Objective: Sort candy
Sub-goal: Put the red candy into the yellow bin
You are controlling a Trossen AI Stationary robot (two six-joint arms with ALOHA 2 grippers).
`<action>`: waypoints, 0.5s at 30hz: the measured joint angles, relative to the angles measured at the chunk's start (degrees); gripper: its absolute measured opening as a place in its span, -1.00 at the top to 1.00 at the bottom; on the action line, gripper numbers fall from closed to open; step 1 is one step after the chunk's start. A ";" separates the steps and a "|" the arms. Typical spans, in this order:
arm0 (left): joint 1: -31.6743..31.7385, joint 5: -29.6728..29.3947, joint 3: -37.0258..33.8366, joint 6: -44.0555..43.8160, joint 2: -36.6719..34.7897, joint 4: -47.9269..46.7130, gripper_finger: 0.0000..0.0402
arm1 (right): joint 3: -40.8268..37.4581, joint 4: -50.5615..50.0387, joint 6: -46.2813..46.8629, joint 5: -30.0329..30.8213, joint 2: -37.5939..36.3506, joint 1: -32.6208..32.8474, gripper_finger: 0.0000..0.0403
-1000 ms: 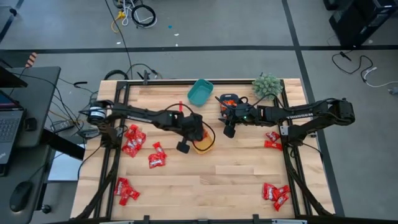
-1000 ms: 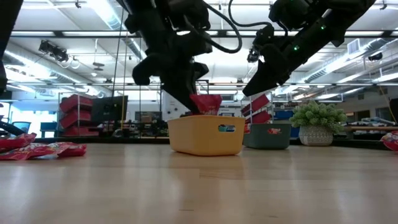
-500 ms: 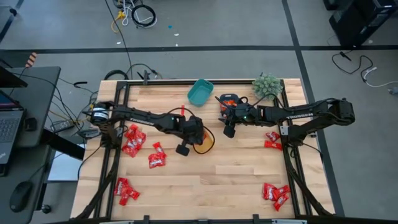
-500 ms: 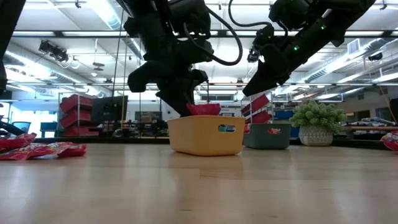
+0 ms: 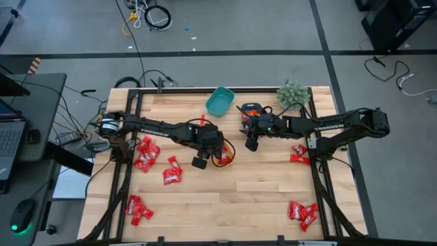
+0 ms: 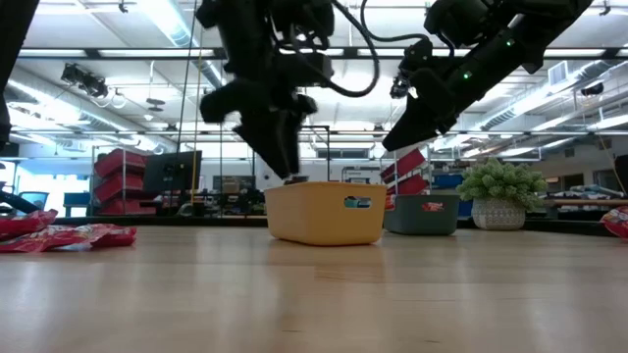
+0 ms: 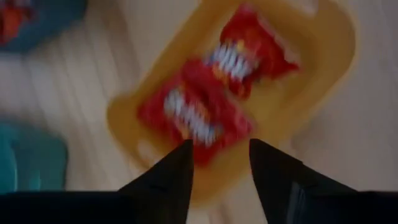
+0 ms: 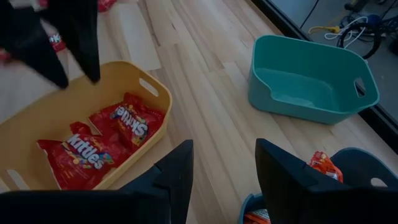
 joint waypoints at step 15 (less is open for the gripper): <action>3.54 2.32 -17.71 -38.78 -20.31 -13.53 0.98 | 0.00 0.32 -0.15 -0.01 0.16 0.00 0.22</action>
